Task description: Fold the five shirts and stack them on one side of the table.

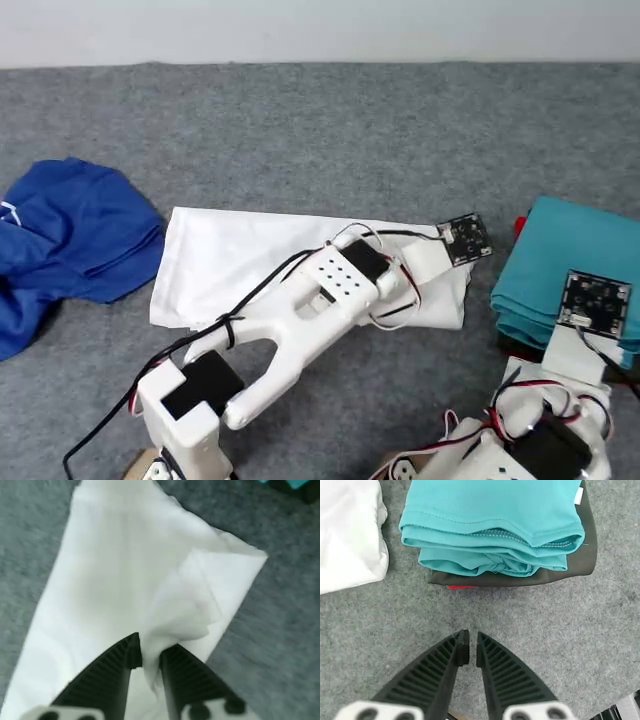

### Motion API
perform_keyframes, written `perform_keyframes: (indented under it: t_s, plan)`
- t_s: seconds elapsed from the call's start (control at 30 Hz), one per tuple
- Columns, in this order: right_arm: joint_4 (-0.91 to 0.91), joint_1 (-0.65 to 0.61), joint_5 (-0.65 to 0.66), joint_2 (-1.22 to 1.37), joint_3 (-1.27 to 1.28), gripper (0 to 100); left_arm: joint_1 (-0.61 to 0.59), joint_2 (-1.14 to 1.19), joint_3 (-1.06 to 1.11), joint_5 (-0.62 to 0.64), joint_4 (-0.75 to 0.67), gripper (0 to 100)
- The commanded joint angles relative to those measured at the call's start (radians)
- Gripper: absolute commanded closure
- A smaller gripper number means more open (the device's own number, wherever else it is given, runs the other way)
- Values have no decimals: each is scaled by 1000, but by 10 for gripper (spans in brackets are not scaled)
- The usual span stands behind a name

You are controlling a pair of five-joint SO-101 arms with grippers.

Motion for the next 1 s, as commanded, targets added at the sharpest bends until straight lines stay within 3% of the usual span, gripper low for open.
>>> perform_keyframes:
  t_s: [0.0, 0.27, 0.77, 0.97]
  plan:
    - [-16, 7, -9, -5, -5, 957, -18, 8, -53, -21, -44, 979]
    - [-16, 7, -9, -5, -5, 957, -58, 23, -53, -15, -49, 821]
    - [-16, 7, -9, -5, -5, 957, -175, 23, -53, -86, -63, 848]
    - [-16, 7, -9, -5, -5, 957, -169, -74, -107, -78, 98, 848]
